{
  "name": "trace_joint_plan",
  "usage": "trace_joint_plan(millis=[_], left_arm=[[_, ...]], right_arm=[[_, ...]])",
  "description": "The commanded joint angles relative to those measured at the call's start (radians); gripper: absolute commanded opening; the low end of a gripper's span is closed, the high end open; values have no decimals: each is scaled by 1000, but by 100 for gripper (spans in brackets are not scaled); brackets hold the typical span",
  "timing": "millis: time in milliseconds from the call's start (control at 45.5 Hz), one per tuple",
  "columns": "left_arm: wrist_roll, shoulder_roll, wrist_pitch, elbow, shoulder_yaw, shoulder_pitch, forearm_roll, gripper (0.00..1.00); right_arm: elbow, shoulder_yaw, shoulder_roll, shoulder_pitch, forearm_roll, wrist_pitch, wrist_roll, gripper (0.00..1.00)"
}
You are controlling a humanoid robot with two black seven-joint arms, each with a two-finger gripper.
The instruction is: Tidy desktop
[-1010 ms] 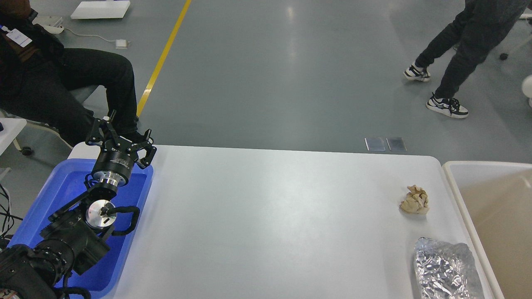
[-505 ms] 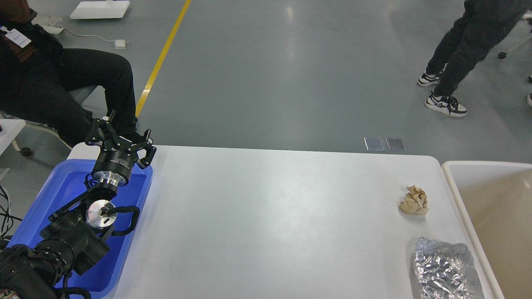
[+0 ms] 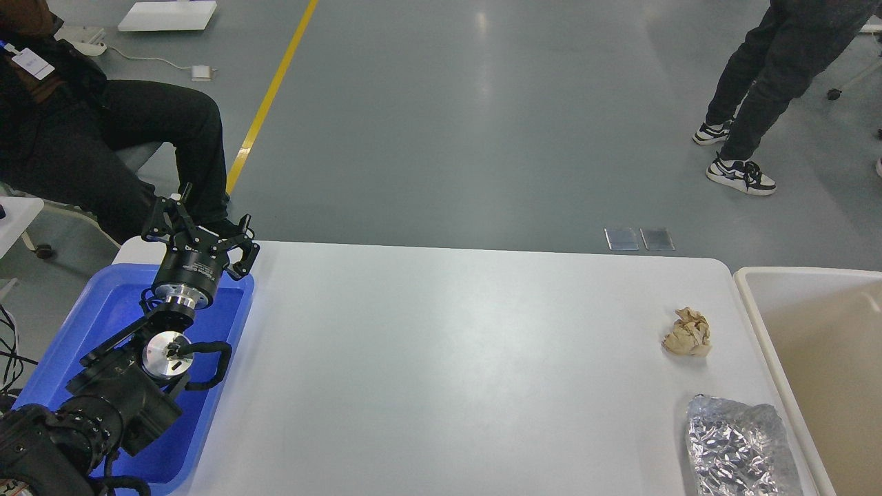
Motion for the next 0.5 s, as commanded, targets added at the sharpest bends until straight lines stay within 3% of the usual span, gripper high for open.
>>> trace_joint_plan(millis=[0, 110, 176, 285, 483], left_arm=[[0, 0, 0, 0, 0, 0, 0, 100], [0, 0, 0, 0, 0, 0, 0, 100], [0, 0, 0, 0, 0, 0, 0, 100], [0, 0, 0, 0, 0, 0, 0, 100], [0, 0, 0, 0, 0, 0, 0, 100]], right_arm=[[4, -5, 21, -20, 0, -4, -1, 4], [4, -7, 21, -15, 0, -7, 1, 60], [6, -5, 20, -9, 0, -8, 1, 80], [11, -1, 20, 0, 0, -8, 2, 97], [107, 13, 10, 78, 0, 2, 1, 100]])
